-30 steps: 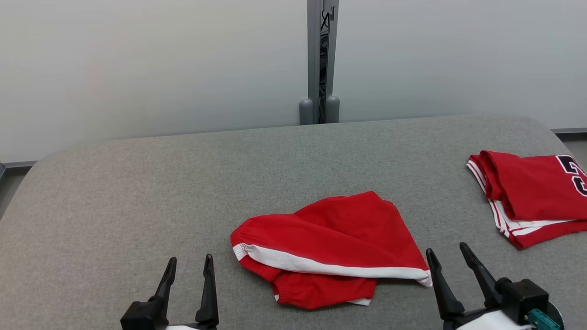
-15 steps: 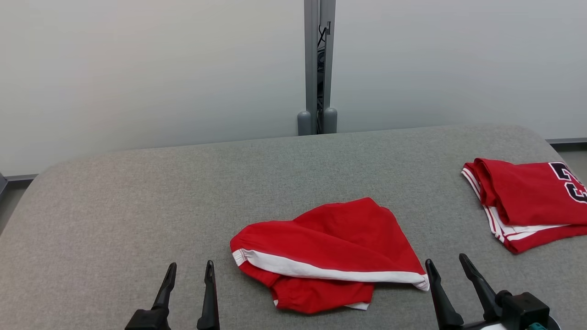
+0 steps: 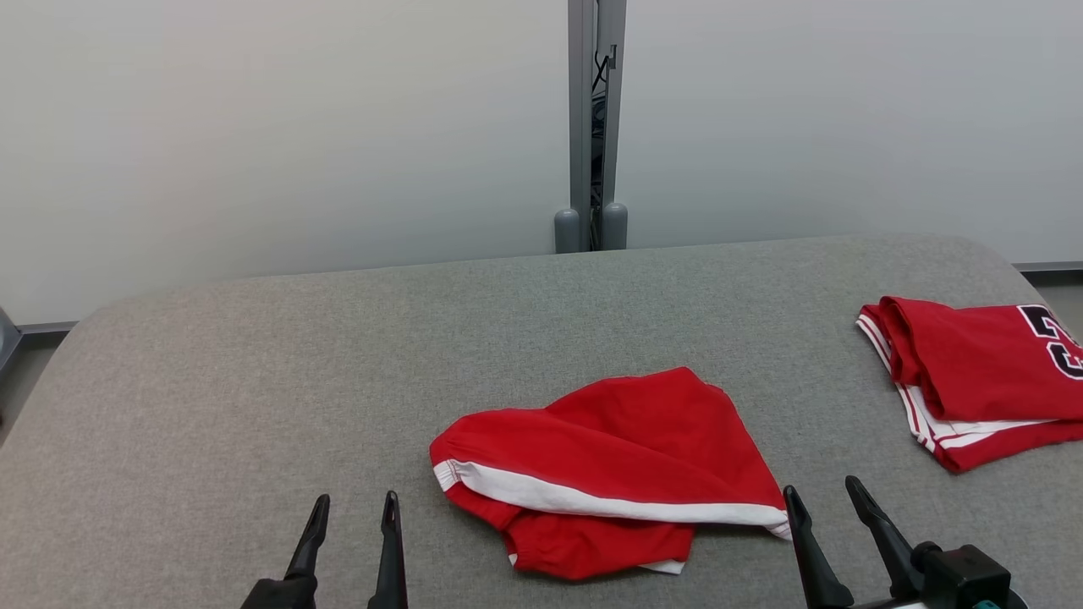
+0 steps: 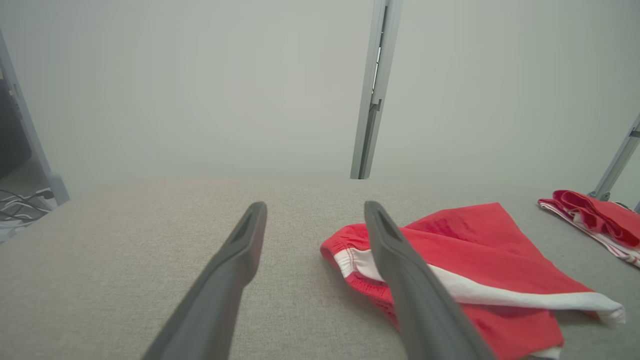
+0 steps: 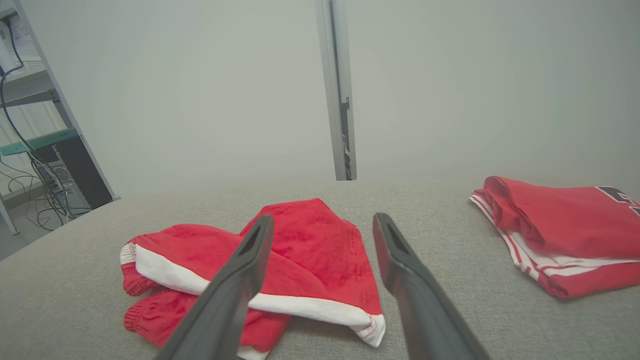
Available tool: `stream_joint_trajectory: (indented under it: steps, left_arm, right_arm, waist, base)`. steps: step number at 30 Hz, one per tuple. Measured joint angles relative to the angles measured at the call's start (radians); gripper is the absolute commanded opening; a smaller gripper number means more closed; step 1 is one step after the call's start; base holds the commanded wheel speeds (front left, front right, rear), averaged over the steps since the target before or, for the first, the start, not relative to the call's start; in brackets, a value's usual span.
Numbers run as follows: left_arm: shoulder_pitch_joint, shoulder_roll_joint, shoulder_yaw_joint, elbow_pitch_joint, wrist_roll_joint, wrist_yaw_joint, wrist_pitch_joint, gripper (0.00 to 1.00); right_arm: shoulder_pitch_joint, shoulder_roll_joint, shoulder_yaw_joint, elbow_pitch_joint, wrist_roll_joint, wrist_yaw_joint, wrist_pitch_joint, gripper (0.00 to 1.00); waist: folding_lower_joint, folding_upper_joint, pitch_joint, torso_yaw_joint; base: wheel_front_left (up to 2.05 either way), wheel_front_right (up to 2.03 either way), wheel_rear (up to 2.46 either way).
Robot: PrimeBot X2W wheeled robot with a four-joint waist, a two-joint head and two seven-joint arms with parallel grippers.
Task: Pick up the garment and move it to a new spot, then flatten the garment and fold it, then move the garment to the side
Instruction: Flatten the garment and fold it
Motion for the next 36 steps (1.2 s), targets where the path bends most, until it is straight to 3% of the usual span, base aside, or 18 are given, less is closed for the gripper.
stream_joint_trajectory:
  steps: [9, 27, 36]
  left_arm:
    - [0.0, 0.0, 0.0, 0.033, -0.03, 0.002, 0.0, 1.0]
    - [-0.306, -0.001, -0.152, 0.499, -0.237, -0.13, 0.0, 1.0]
    - [-0.438, -0.001, -0.239, 0.644, -0.315, -0.125, 0.0, 1.0]
  right_arm:
    - [0.0, 0.0, 0.0, 0.007, 0.002, 0.0, 0.0, 1.0]
    - [-0.026, -0.028, 0.032, 0.023, 0.017, 0.0, 0.0, 1.0]
    - [-0.048, -0.052, 0.049, 0.02, 0.026, 0.0, 0.0, 1.0]
  waist:
    - [0.0, 0.0, 0.0, -0.001]
    - [0.0, 0.0, 0.062, -0.013]
    - [0.0, 0.0, 0.104, -0.03]
  base:
    - [0.0, 0.0, 0.0]
    - [0.0, 0.0, 0.0]
    - [0.0, 0.0, 0.0]
